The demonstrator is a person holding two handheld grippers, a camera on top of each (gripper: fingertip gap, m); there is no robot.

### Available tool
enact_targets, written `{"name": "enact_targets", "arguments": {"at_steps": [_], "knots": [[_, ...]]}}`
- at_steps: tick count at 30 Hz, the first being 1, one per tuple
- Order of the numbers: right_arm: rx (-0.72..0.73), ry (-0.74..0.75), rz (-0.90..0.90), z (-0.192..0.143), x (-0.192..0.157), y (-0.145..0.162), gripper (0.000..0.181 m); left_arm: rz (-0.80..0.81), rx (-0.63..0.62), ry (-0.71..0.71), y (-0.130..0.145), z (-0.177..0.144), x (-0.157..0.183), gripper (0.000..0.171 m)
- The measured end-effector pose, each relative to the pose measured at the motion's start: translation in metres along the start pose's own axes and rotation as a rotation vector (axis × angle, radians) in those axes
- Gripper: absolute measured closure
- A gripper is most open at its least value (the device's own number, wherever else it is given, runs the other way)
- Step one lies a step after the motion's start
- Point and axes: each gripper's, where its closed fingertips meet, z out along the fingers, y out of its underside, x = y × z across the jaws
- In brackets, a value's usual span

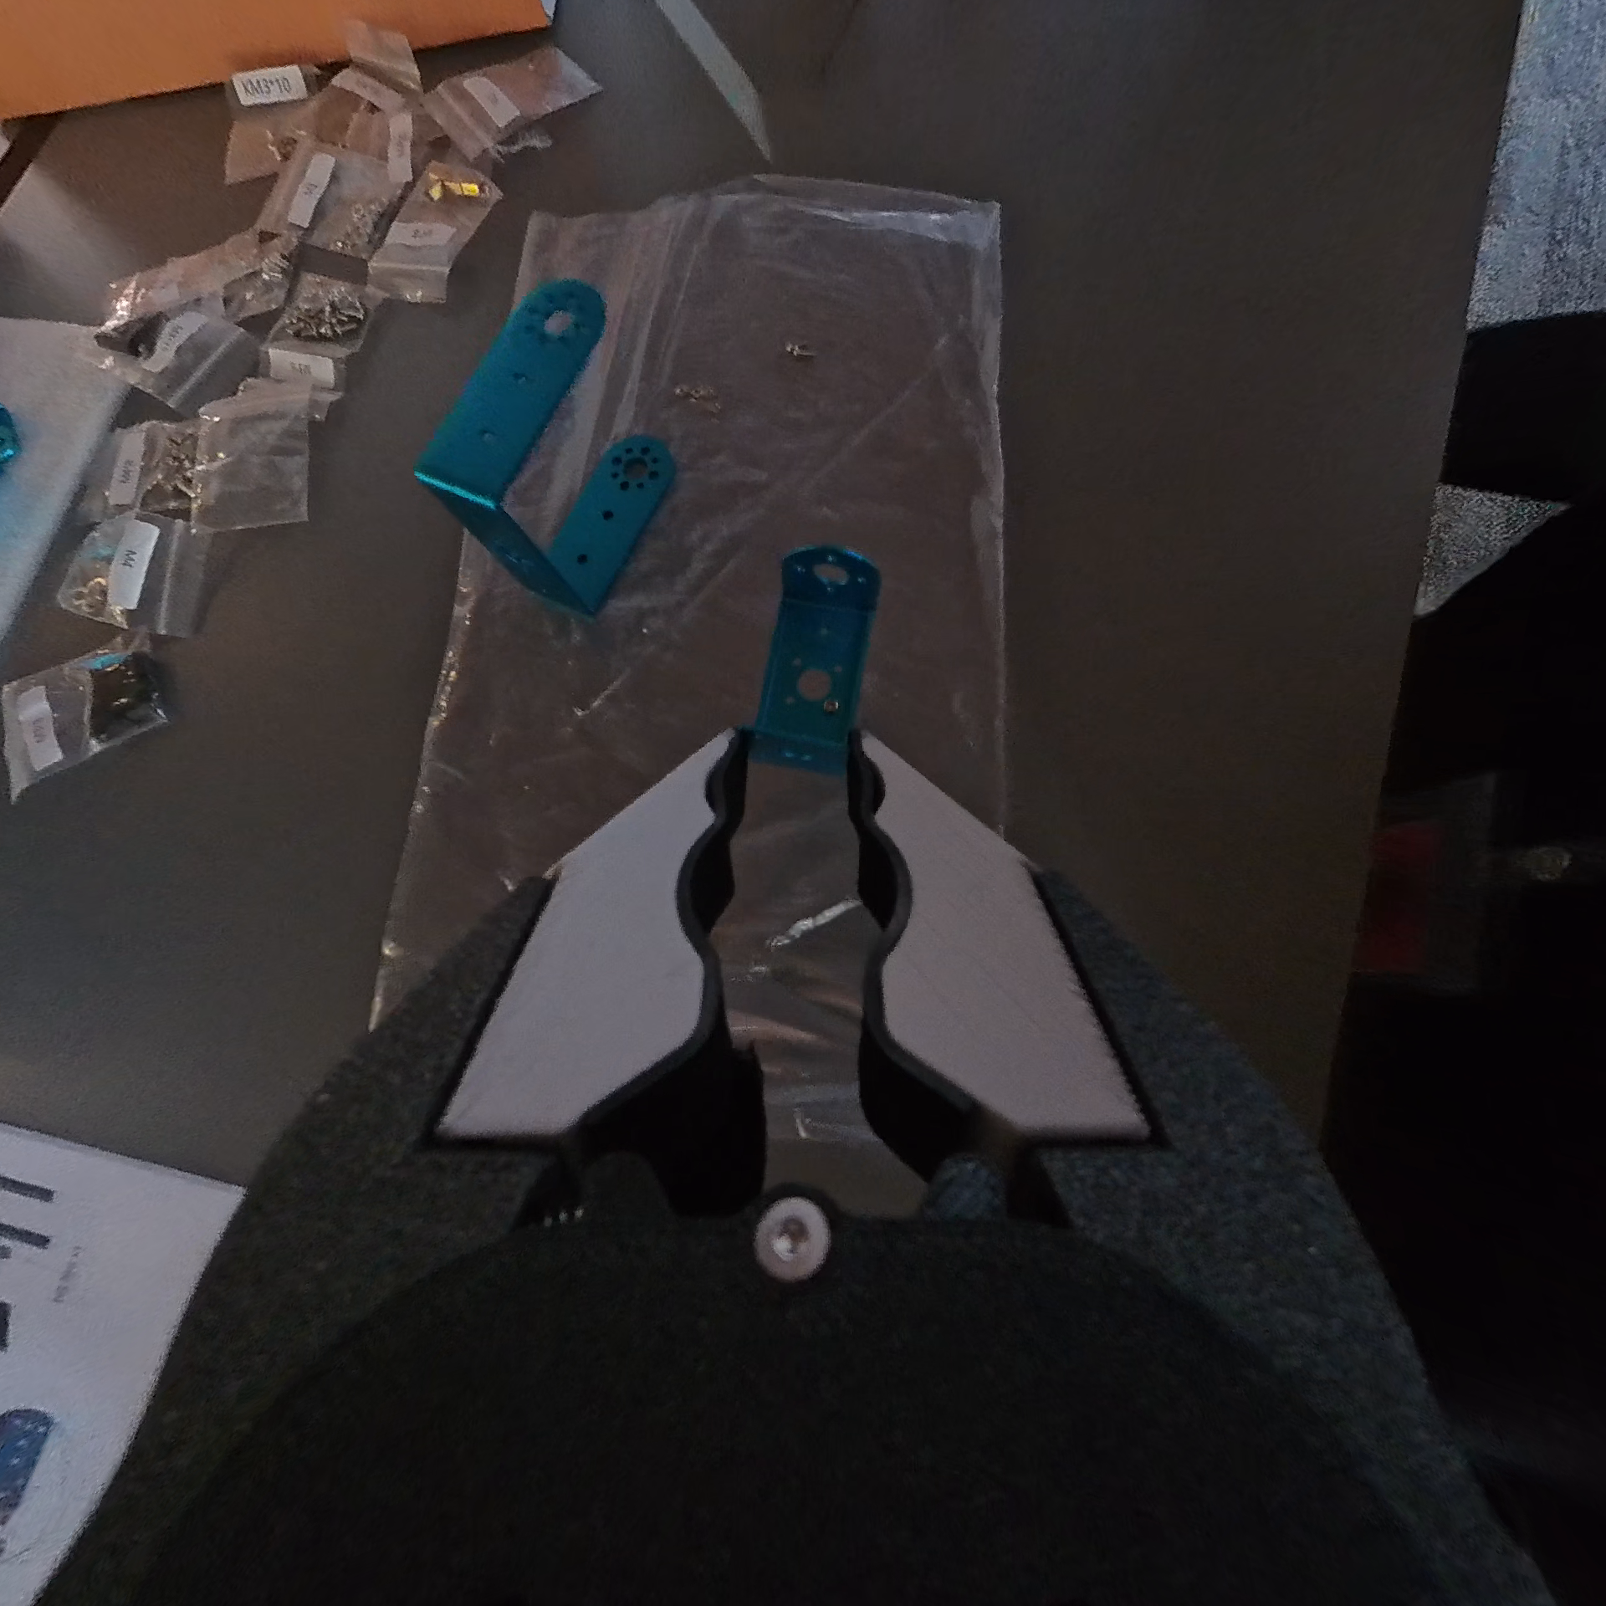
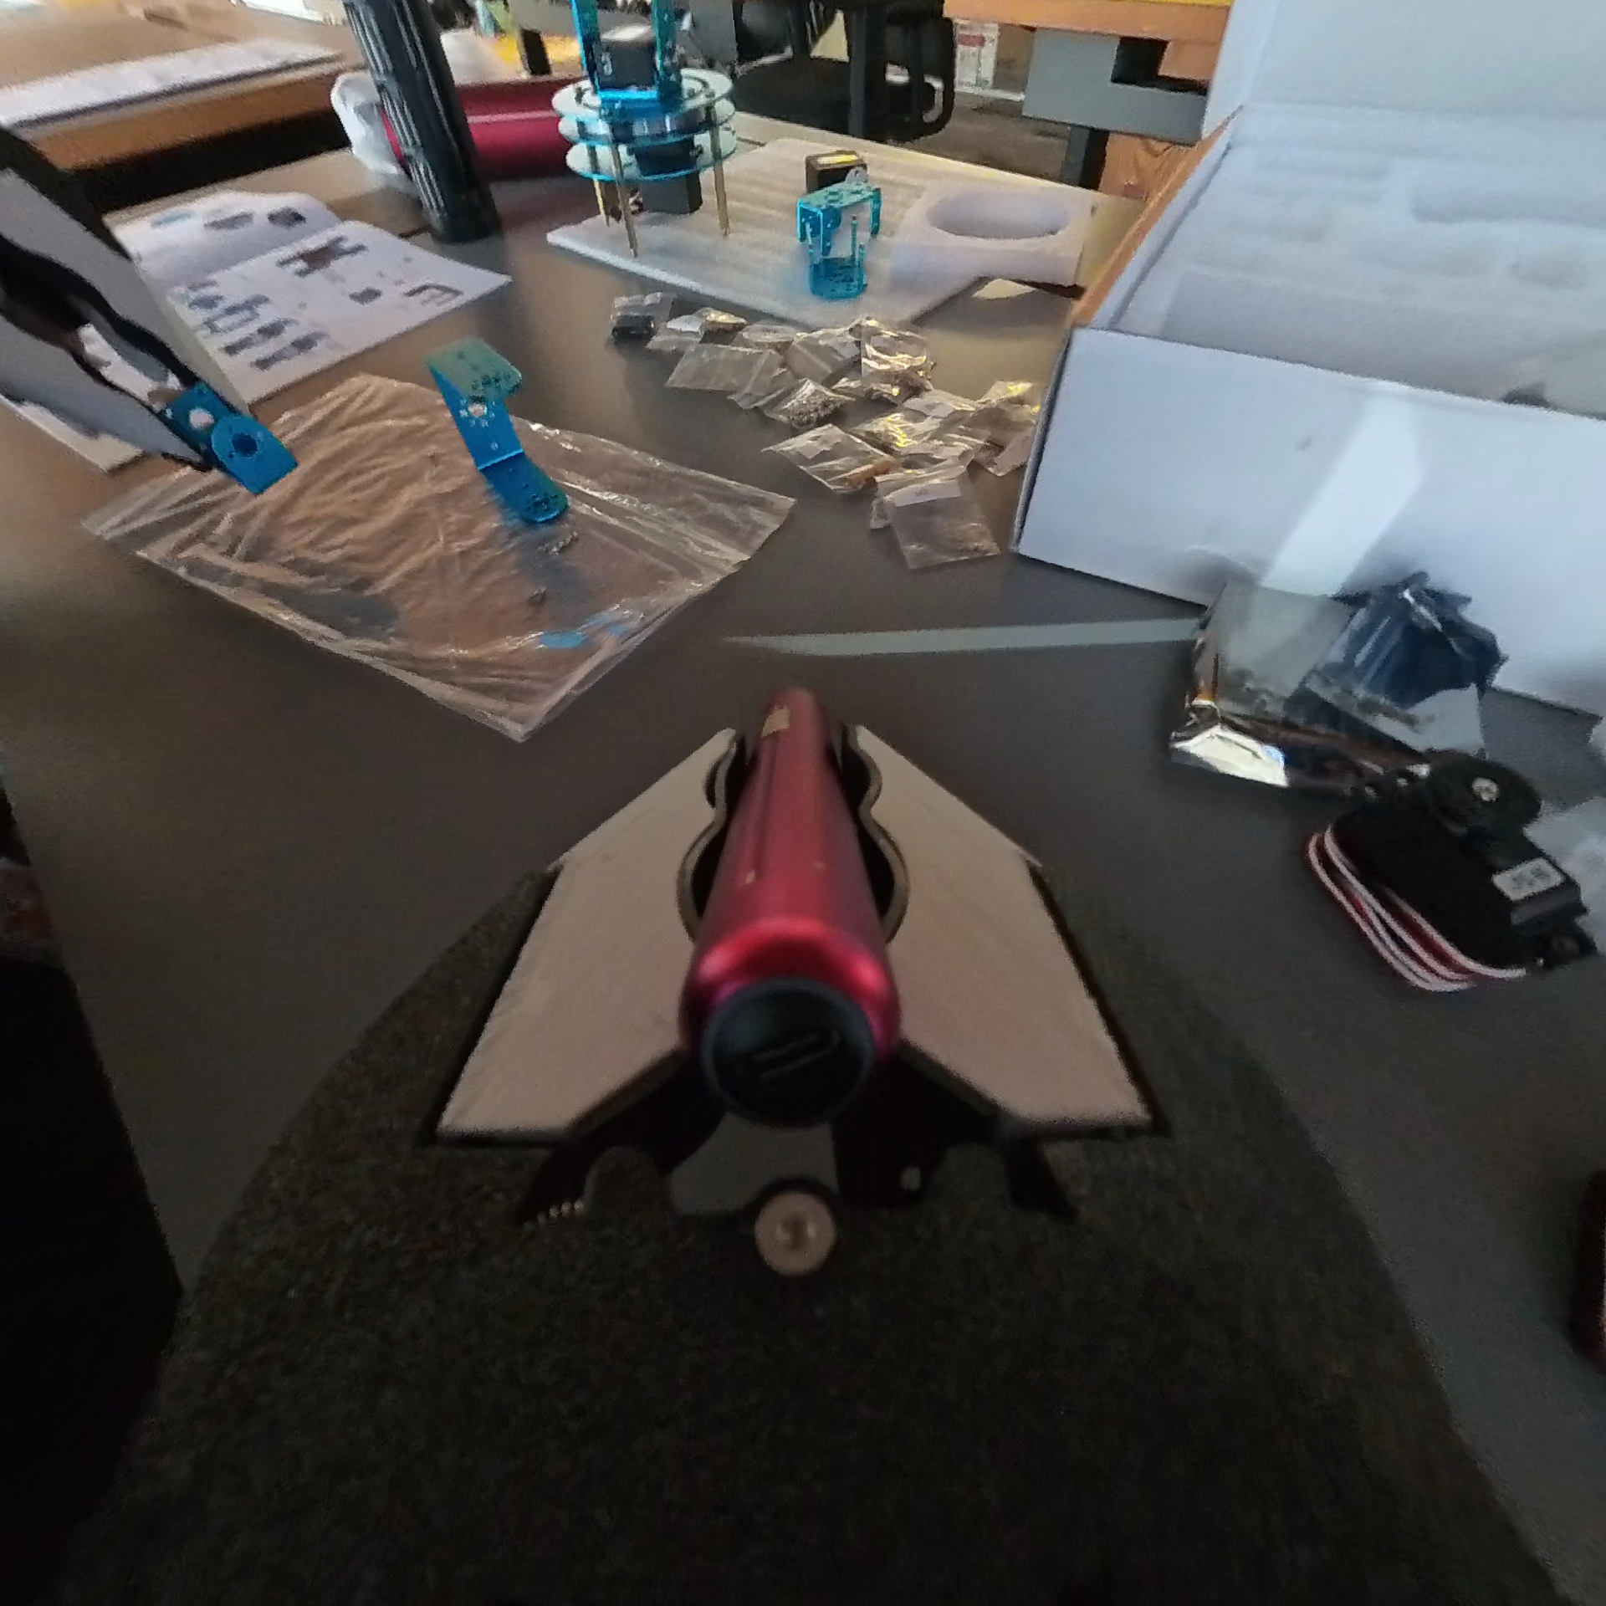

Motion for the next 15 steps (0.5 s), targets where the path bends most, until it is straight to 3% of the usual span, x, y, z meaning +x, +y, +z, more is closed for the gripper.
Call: {"name": "enact_targets", "arguments": {"at_steps": [10, 15], "knots": [[0.003, 0.033, 0.066, -0.023, 0.003, 0.010, 0.159, 0.020, -0.003, -0.006, 0.011, 0.000, 0.016, 0.149], [0.104, 0.020, -0.032, -0.020, -0.022, -0.023, 0.159, 0.009, 0.016, -0.021, 0.011, -0.004, 0.010, 0.149]]}}
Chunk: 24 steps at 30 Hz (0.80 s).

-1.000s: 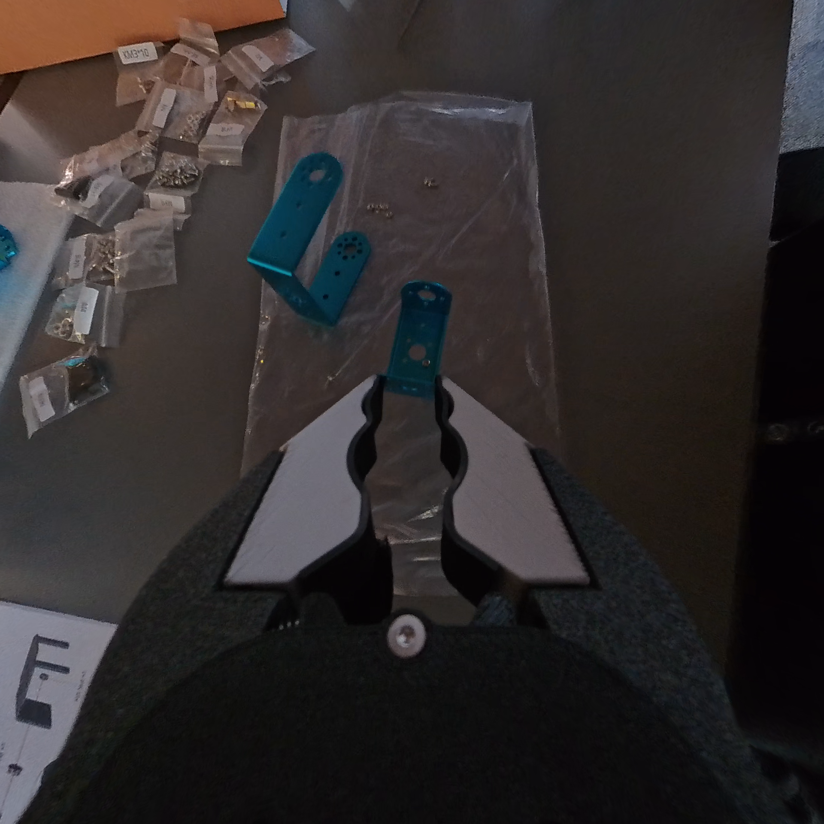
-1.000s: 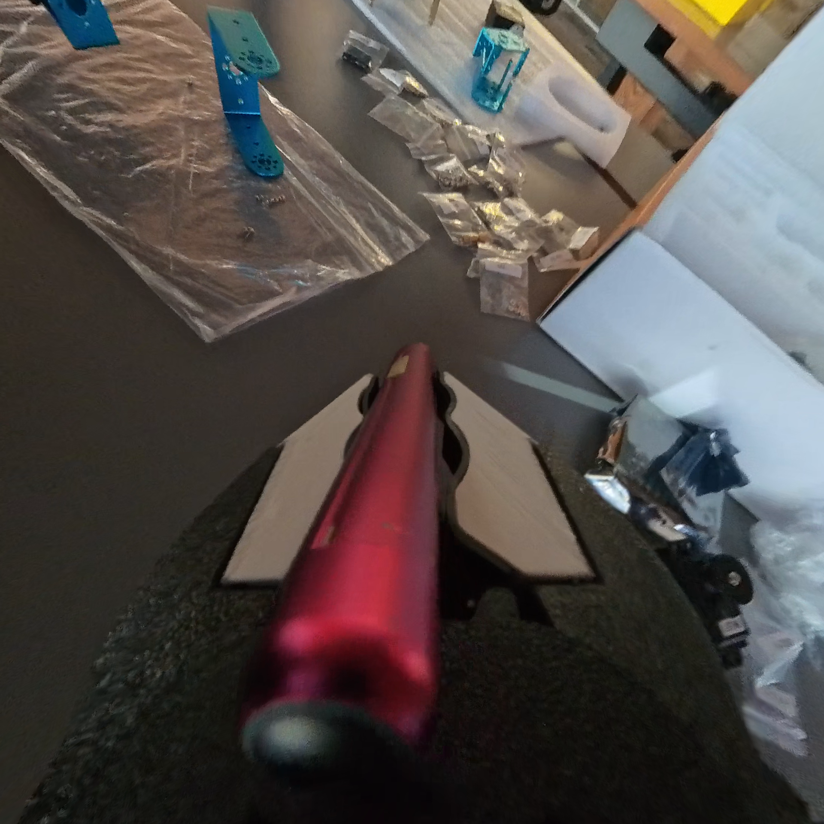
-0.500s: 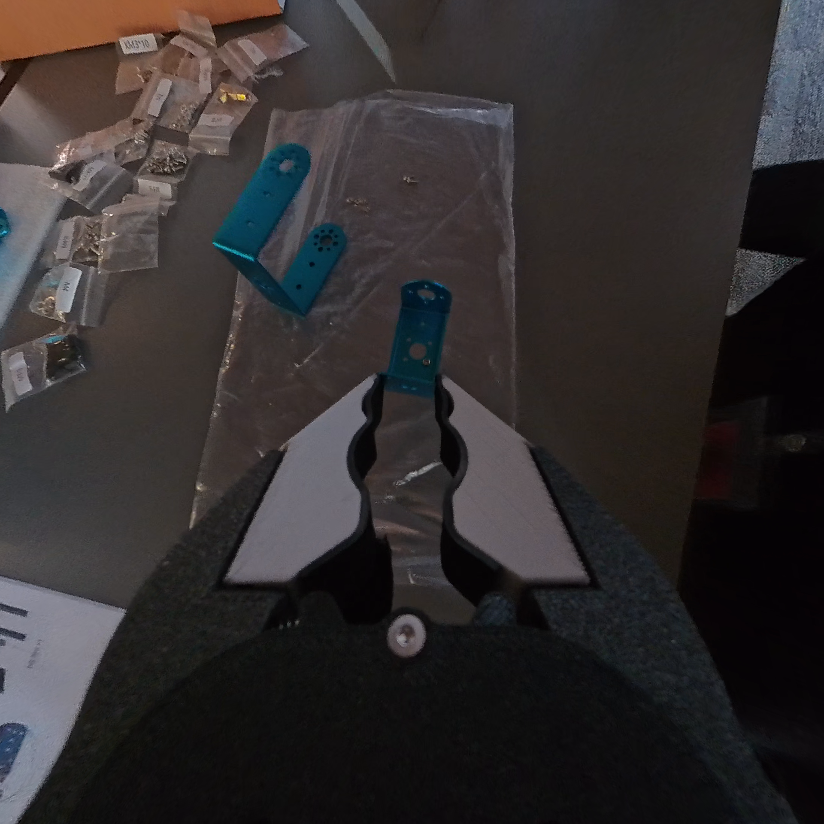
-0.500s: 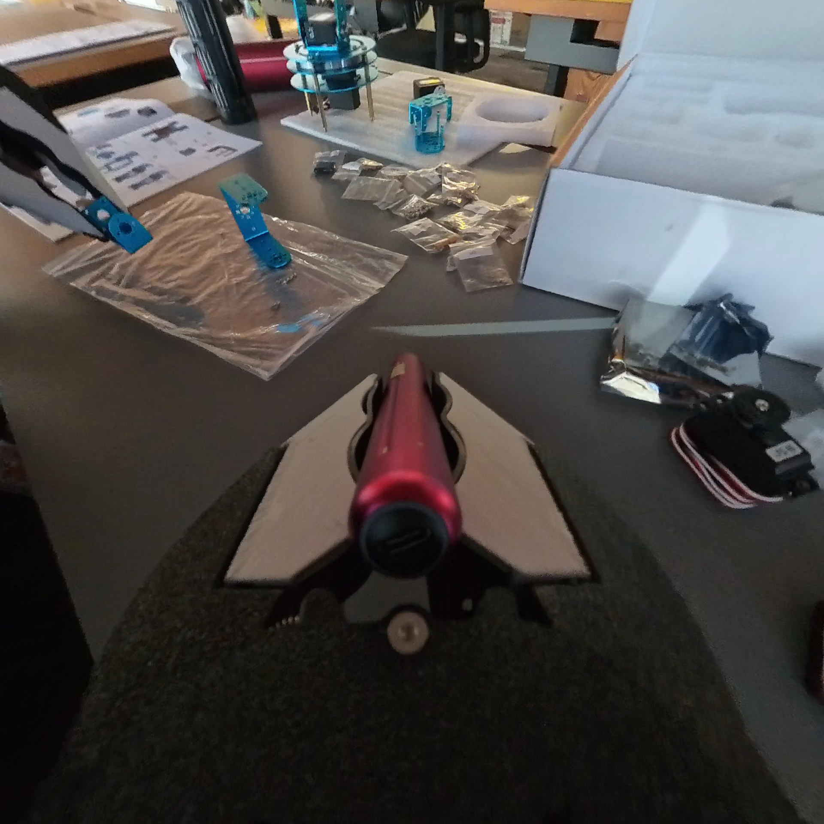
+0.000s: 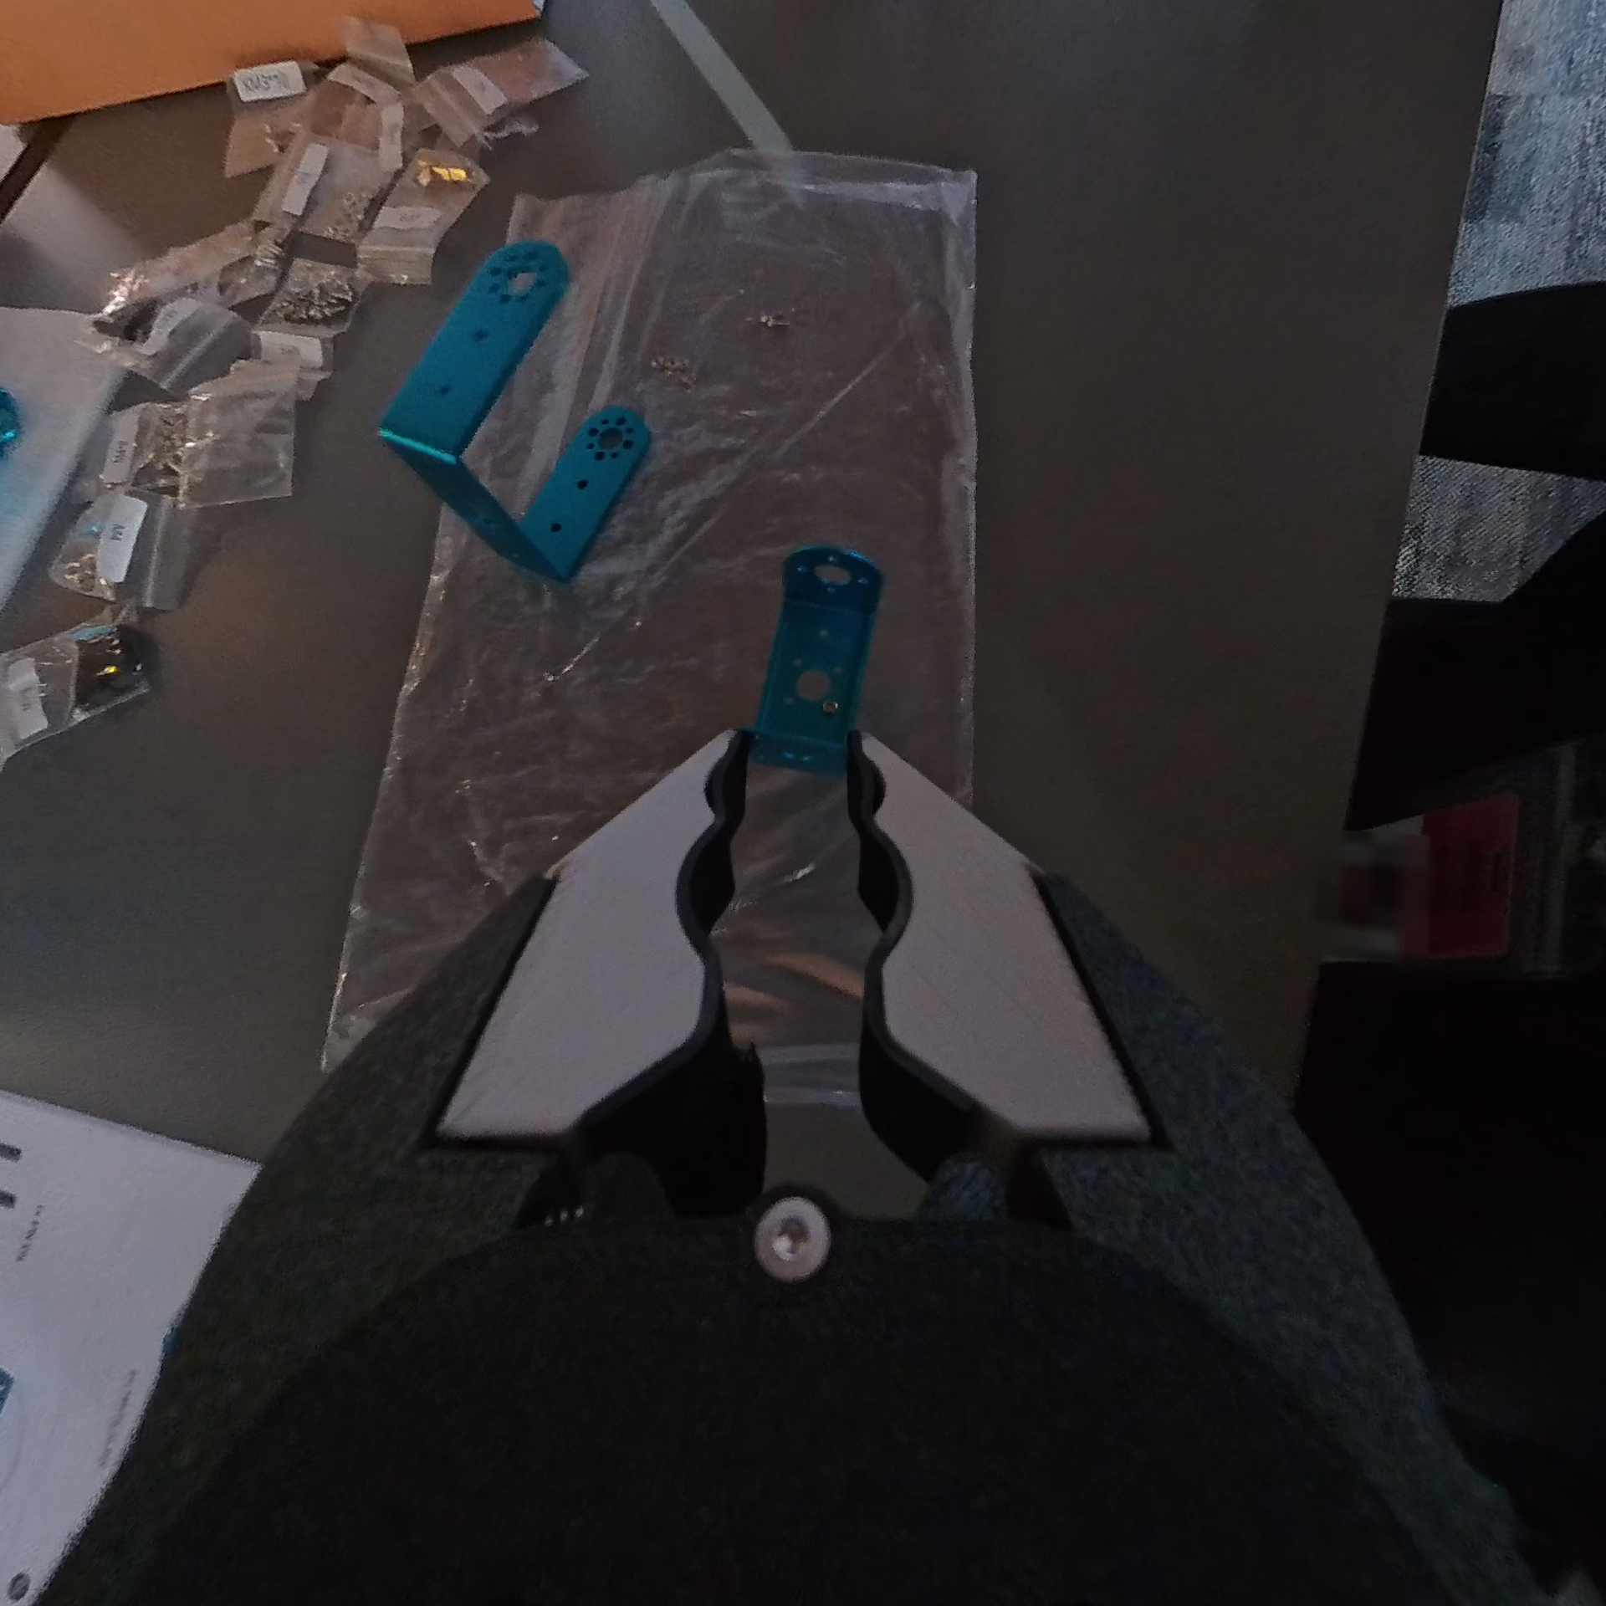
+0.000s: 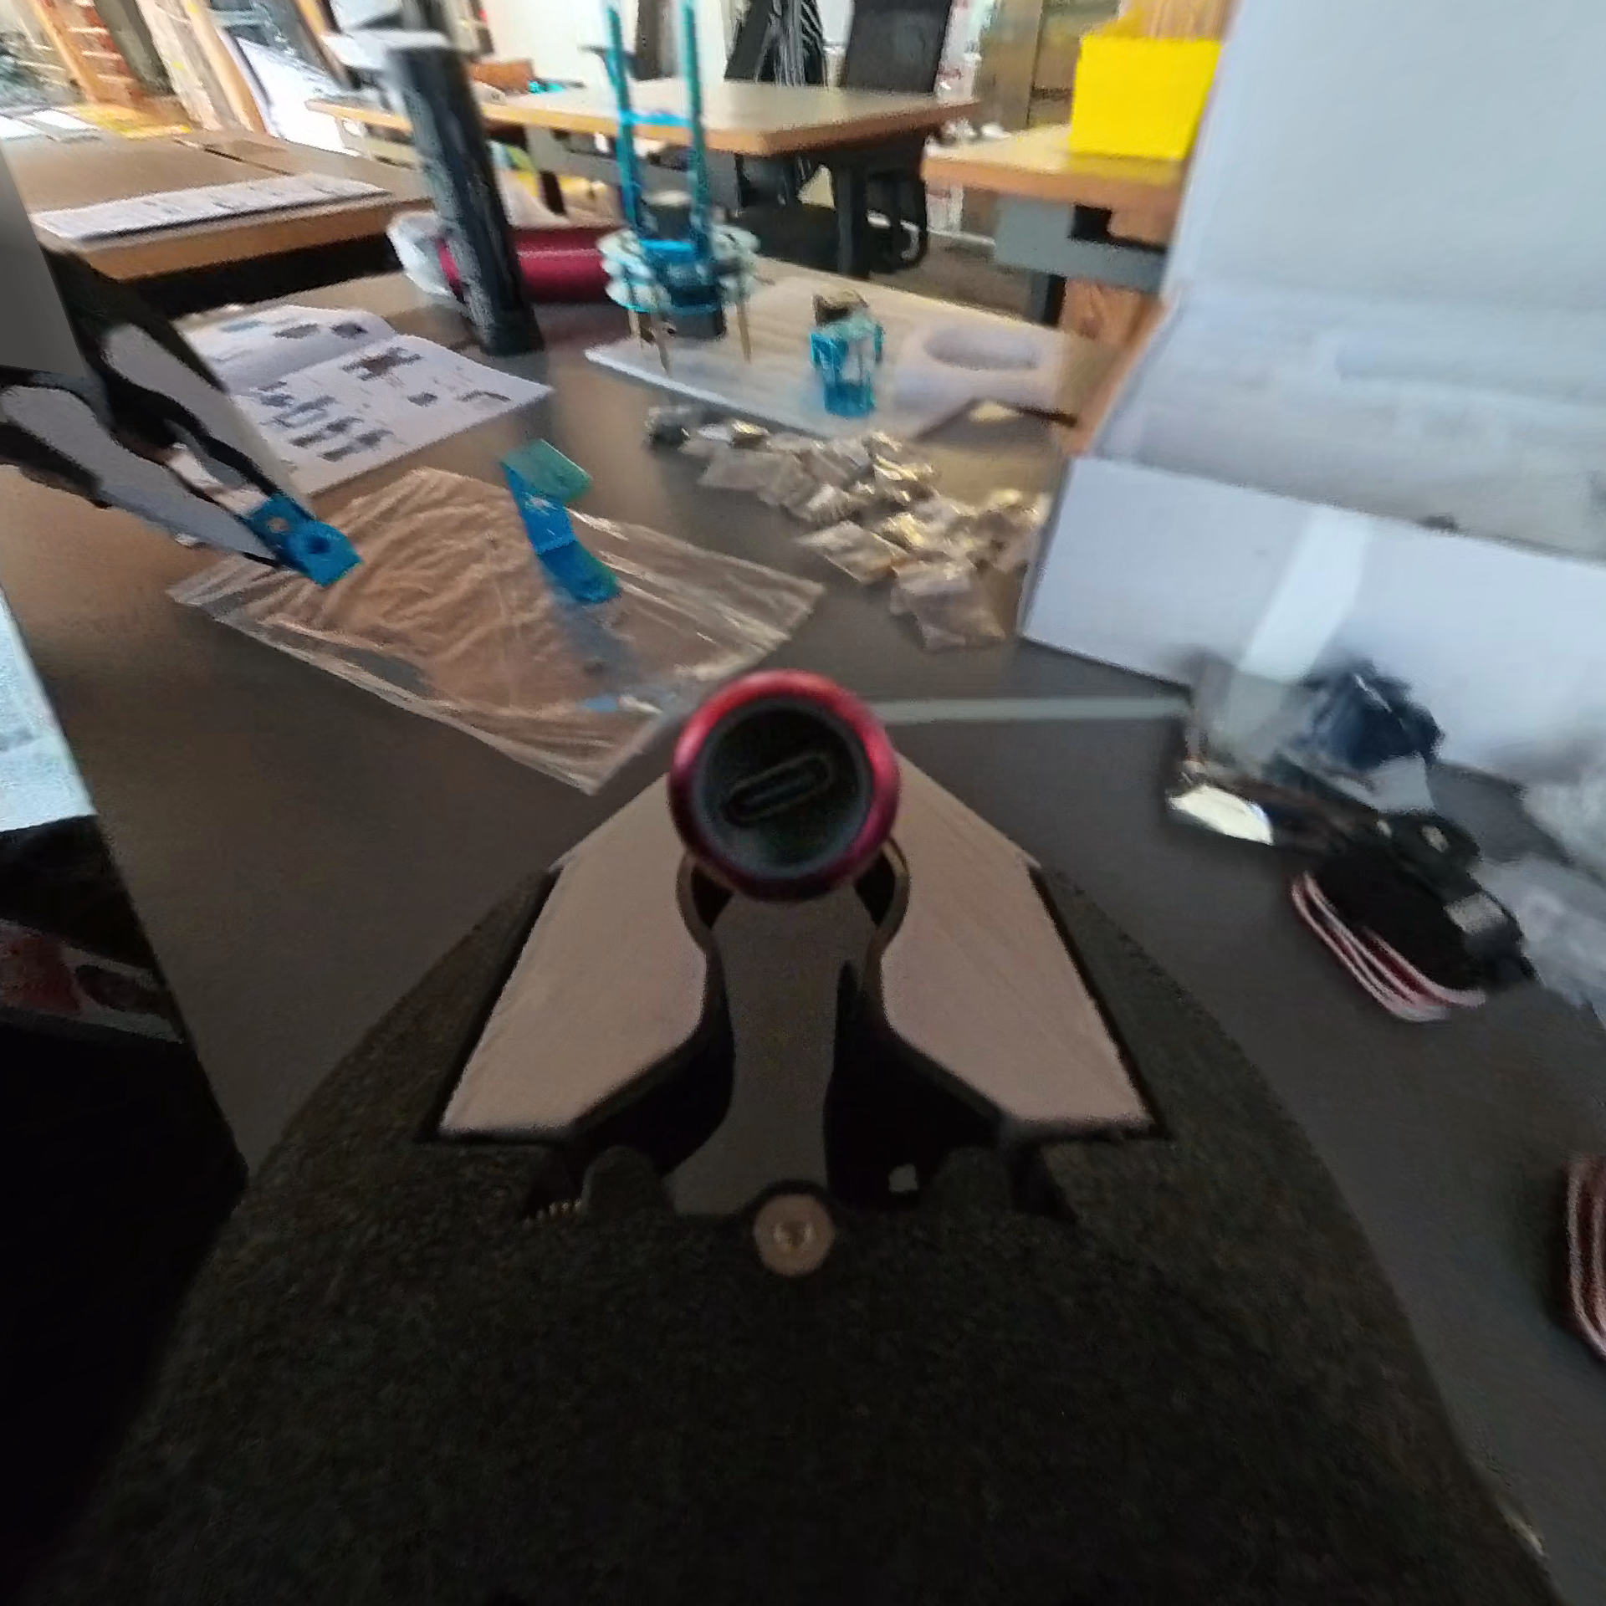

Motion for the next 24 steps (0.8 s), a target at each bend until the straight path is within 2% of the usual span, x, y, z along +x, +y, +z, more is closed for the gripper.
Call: {"name": "enact_targets", "arguments": {"at_steps": [4, 10, 18, 24], "knots": [[0.071, -0.054, -0.087, 0.020, -0.046, -0.034, 0.160, -0.012, -0.016, -0.029, 0.009, -0.004, -0.009, 0.149], [0.163, -0.181, -0.068, 0.067, -0.119, -0.067, 0.160, -0.046, 0.002, -0.047, 0.017, -0.012, -0.011, 0.149], [0.039, -0.178, -0.139, 0.166, -0.173, -0.056, 0.159, -0.078, 0.019, -0.052, 0.030, -0.022, -0.015, 0.149], [-0.024, -0.145, -0.069, 0.195, -0.164, -0.045, 0.159, -0.094, -0.002, -0.084, 0.041, -0.029, -0.027, 0.149]]}}
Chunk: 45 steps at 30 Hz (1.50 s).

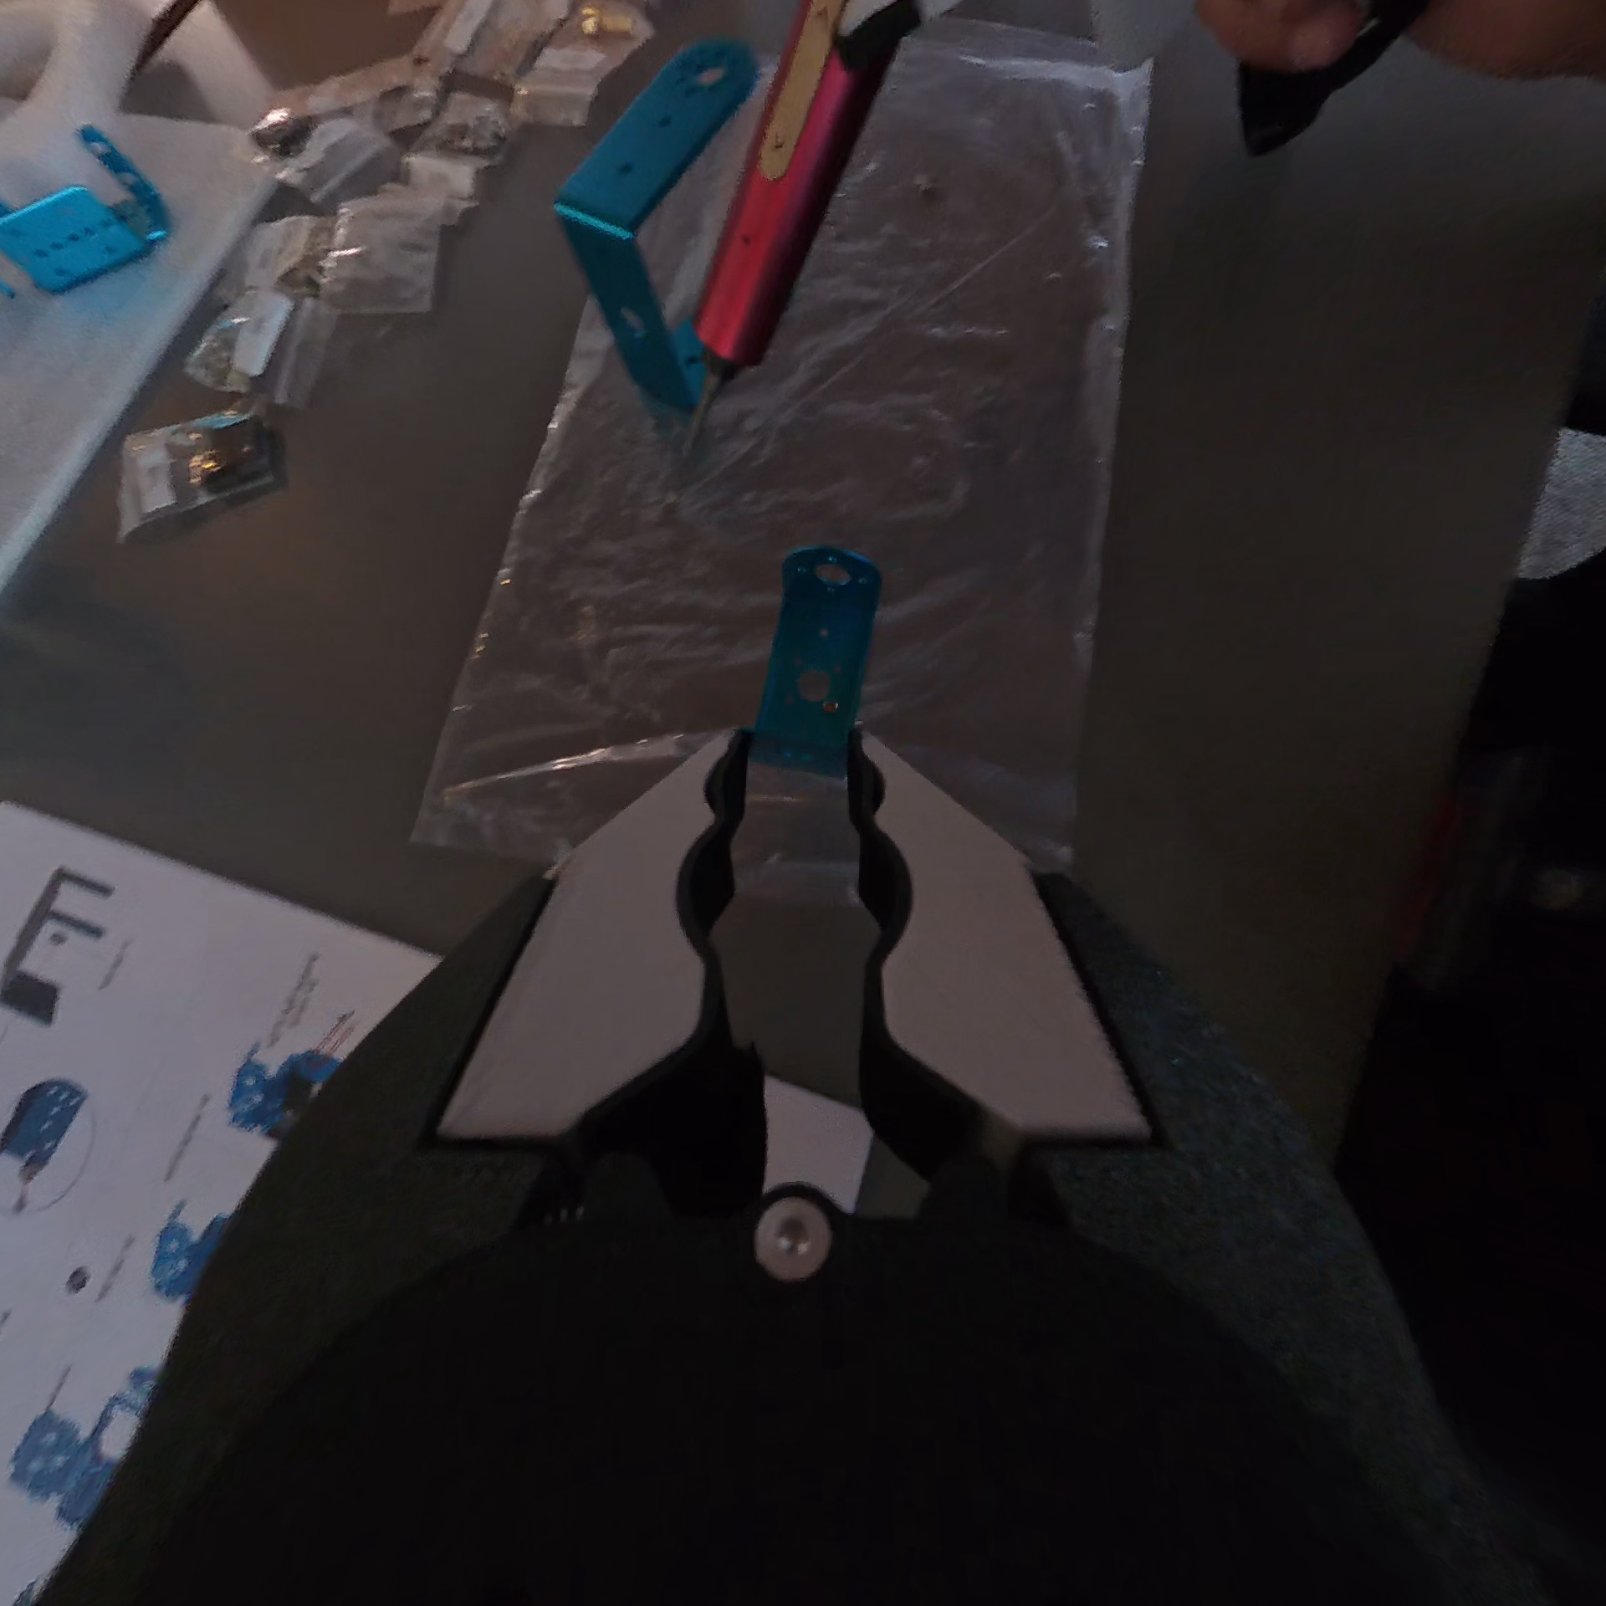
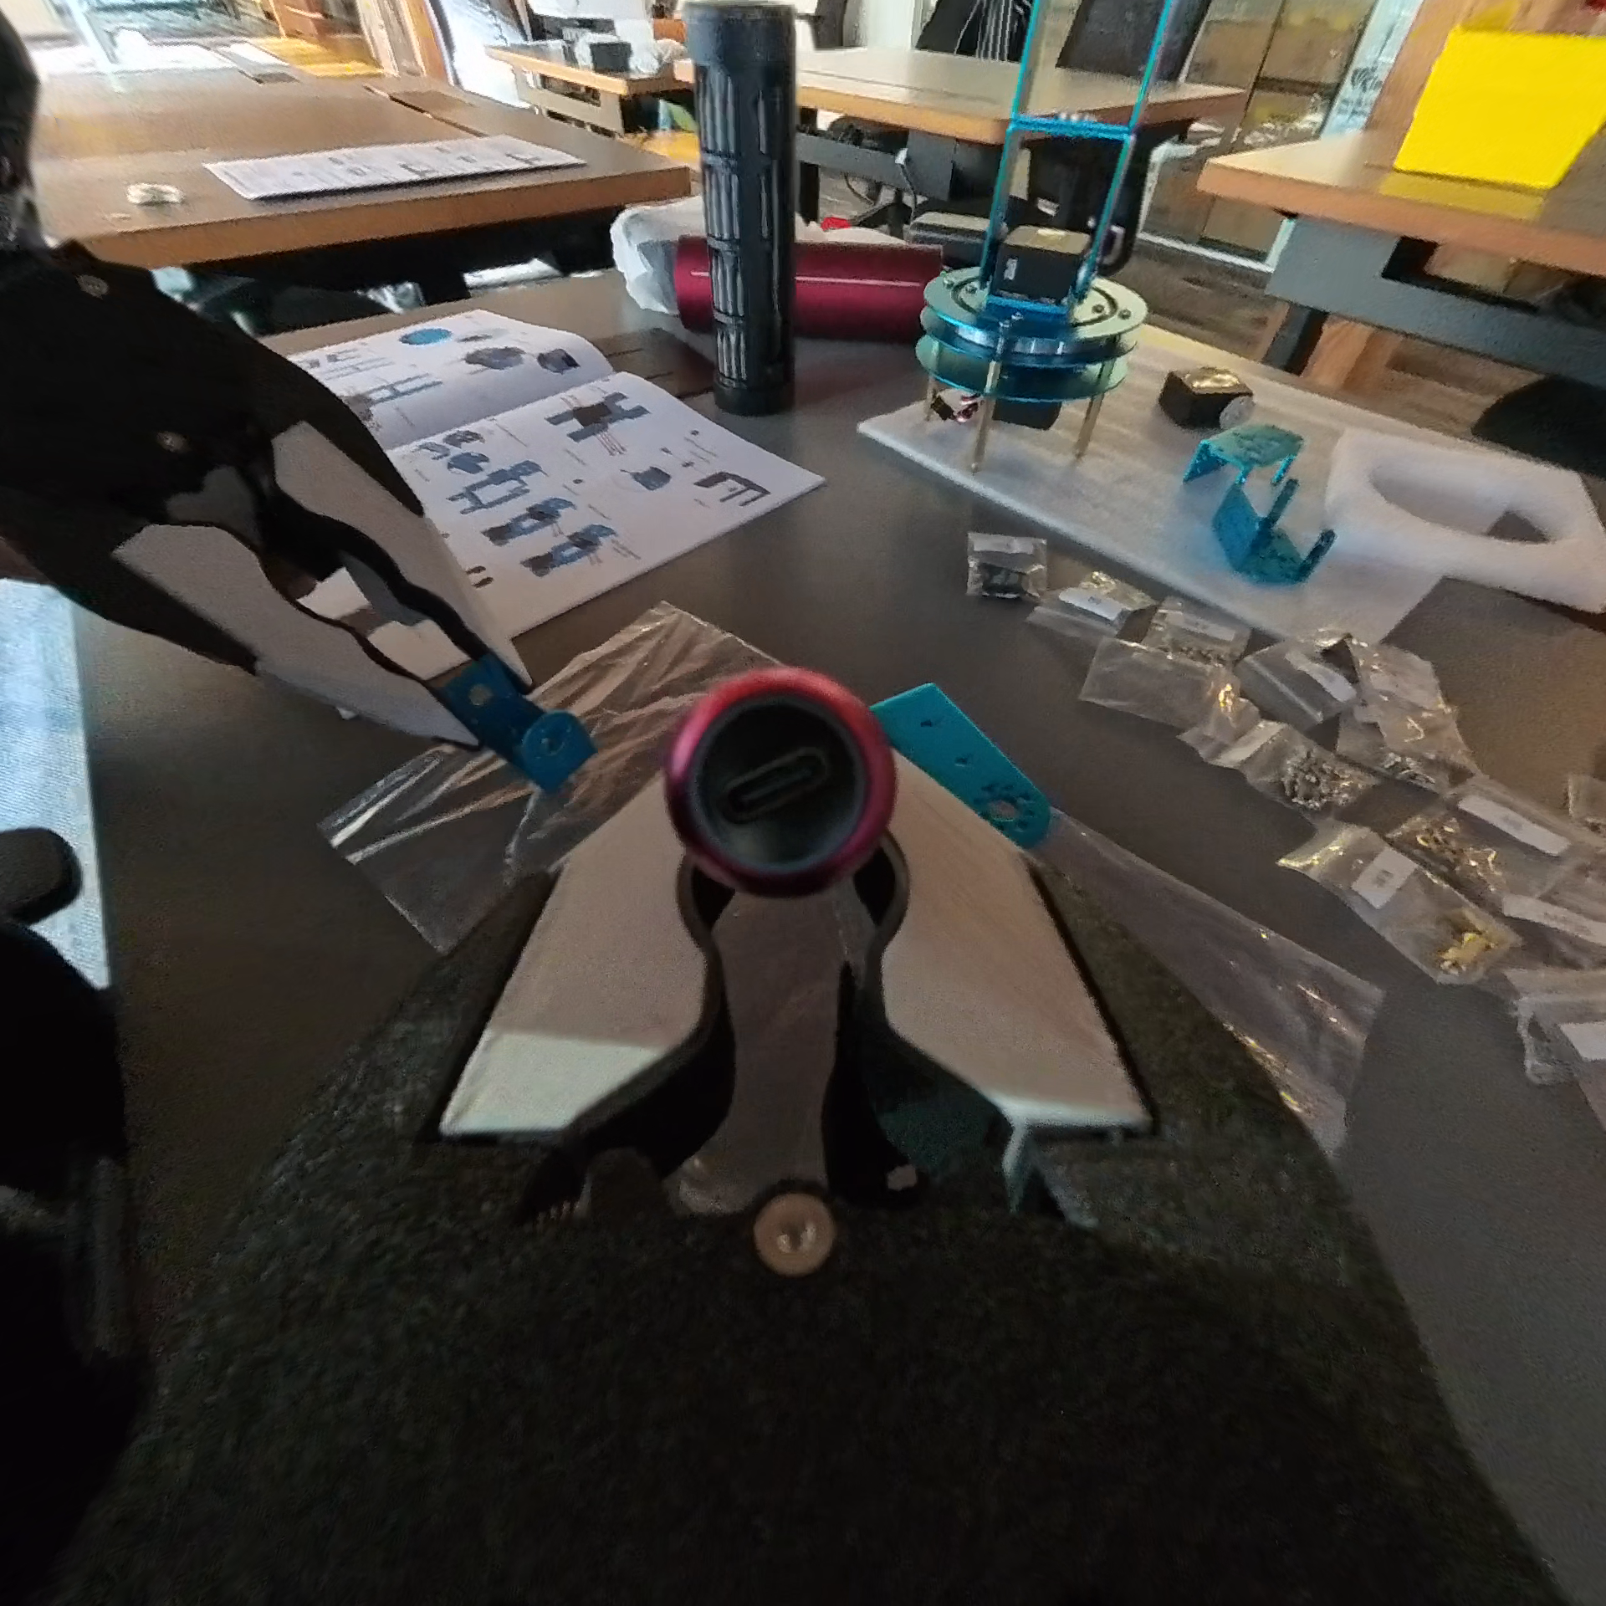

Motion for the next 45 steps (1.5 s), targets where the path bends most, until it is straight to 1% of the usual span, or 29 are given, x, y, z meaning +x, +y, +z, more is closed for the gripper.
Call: {"name": "enact_targets", "arguments": {"at_steps": [3, 14, 24, 34, 38, 45], "knots": [[0.017, -0.027, 0.041, 0.000, 0.001, -0.003, 0.160, -0.019, 0.014, -0.005, -0.001, -0.003, -0.006, 0.149], [-0.008, -0.049, 0.045, 0.008, -0.003, 0.002, 0.160, -0.029, 0.002, 0.003, 0.000, 0.004, -0.022, 0.149], [0.032, -0.071, 0.021, 0.001, -0.012, -0.014, 0.160, -0.030, -0.009, -0.019, 0.000, 0.009, -0.032, 0.149], [0.088, -0.144, 0.031, -0.012, -0.030, -0.041, 0.160, -0.022, -0.019, -0.006, -0.002, 0.020, -0.031, 0.149], [0.090, -0.173, 0.036, -0.011, -0.037, -0.043, 0.160, -0.020, -0.016, -0.003, -0.004, 0.022, -0.030, 0.149], [0.048, -0.193, 0.017, 0.000, -0.048, -0.034, 0.159, -0.007, -0.011, 0.004, -0.006, 0.022, -0.025, 0.149]]}}
